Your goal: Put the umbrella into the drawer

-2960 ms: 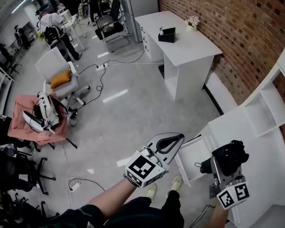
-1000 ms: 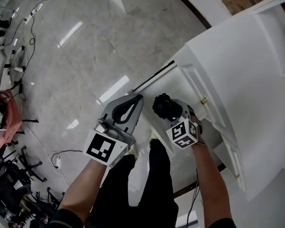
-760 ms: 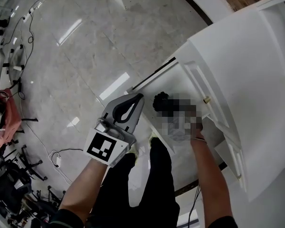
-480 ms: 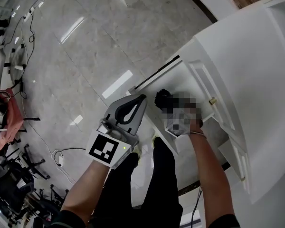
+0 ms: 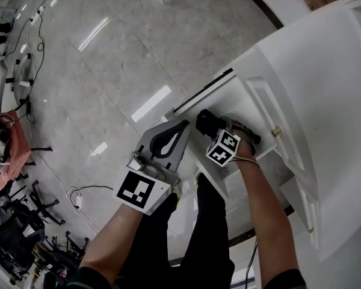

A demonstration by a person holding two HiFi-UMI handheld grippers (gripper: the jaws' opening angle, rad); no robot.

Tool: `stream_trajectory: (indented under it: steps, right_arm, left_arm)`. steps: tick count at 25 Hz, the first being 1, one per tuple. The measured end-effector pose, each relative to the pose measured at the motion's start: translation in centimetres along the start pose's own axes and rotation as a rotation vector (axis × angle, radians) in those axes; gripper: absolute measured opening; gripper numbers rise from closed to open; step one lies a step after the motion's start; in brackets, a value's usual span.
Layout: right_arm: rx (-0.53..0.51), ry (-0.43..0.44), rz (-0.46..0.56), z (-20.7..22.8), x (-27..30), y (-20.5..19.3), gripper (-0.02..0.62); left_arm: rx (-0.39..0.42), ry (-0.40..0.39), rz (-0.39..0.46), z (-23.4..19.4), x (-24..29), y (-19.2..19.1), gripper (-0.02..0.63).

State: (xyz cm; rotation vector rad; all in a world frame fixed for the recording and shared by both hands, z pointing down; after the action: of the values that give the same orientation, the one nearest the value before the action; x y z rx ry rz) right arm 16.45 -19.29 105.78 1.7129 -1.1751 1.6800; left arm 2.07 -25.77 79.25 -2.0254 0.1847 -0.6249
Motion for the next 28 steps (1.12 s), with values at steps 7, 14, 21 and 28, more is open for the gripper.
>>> stream_trajectory:
  steps: [7, 14, 21, 28]
  right_arm:
    - [0.034, -0.002, 0.021, 0.8, 0.0, -0.1, 0.259]
    - [0.094, -0.155, 0.138, 1.5, -6.8, 1.2, 0.083]
    - [0.348, -0.250, 0.268, 2.1, -17.3, 2.5, 0.025]
    - [0.549, -0.313, 0.357, 2.3, -29.5, 3.7, 0.014]
  left_arm:
    - [-0.002, 0.005, -0.015, -0.3, 0.4, -0.7, 0.008]
    - [-0.007, -0.018, -0.031, 1.1, -0.7, 0.9, 0.008]
    - [-0.016, -0.040, -0.036, 4.3, -2.6, 4.1, 0.008]
    - [-0.005, -0.068, -0.025, 8.4, -6.2, 9.9, 0.008]
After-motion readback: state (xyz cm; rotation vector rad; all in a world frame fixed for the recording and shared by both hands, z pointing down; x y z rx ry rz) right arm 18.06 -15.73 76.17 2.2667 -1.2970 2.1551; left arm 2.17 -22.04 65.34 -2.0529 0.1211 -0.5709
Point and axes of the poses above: the fingertips, and each gripper's own axes: x forward along the fingers, z to its right, y out of its top, the point moved 8 cm from there along -x, backward along the fingers, and after that the axes turned 11 degrees about -y, right-handed, at the moved point
